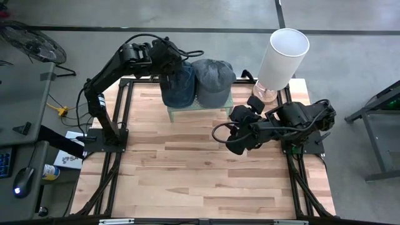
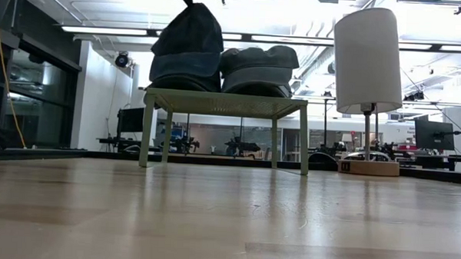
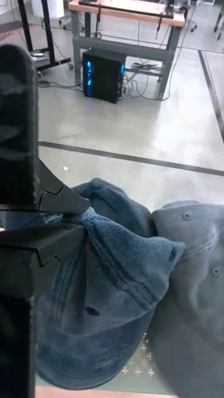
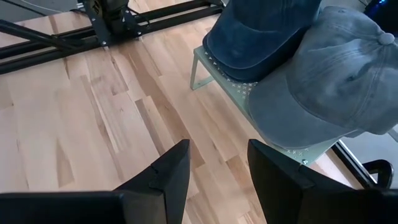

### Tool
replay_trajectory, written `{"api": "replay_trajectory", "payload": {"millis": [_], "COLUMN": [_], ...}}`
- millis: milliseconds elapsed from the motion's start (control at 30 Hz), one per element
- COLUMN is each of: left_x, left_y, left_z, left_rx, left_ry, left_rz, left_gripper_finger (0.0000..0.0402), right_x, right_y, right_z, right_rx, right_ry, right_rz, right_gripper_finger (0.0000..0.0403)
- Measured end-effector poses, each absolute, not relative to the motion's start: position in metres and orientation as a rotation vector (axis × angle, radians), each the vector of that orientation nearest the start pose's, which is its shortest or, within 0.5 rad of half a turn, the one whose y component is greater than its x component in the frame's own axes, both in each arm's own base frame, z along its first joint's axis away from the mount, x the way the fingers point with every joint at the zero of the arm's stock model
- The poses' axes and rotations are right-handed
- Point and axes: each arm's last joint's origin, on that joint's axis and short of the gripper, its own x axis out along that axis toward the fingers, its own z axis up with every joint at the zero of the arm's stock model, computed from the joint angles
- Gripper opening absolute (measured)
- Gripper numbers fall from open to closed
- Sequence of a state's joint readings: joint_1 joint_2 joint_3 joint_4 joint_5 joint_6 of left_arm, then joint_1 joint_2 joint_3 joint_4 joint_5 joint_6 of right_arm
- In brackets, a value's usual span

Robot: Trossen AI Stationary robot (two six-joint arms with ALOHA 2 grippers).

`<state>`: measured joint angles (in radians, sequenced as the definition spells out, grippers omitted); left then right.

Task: Pick & Place hat
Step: Stack the blue cap on the blue cap on the shelf

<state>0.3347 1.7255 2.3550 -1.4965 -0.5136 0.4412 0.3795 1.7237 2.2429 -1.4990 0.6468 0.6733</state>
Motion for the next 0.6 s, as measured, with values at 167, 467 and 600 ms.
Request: {"api": "replay_trajectory", "payload": {"millis": [167,467,600], "left_x": [0.272,0.281,0.280], "left_y": [0.110,0.119,0.130], "left_z": [0.481,0.477,0.474], "left_rx": [0.468,0.461,0.398], "left_ry": [1.062,1.053,1.056], "left_rz": [0.584,0.668,0.717], "left_gripper_finger": [0.0008,0.0008,0.0008], "right_x": [0.279,0.279,0.279], "right_y": [0.093,0.092,0.092], "right_z": [0.463,0.463,0.463], "right_rx": [0.149,0.151,0.155], "right_ry": [0.718,0.701,0.695], "right_rz": [-0.512,-0.537,-0.547], "right_gripper_finger": [0.0153,0.0153,0.0153]}}
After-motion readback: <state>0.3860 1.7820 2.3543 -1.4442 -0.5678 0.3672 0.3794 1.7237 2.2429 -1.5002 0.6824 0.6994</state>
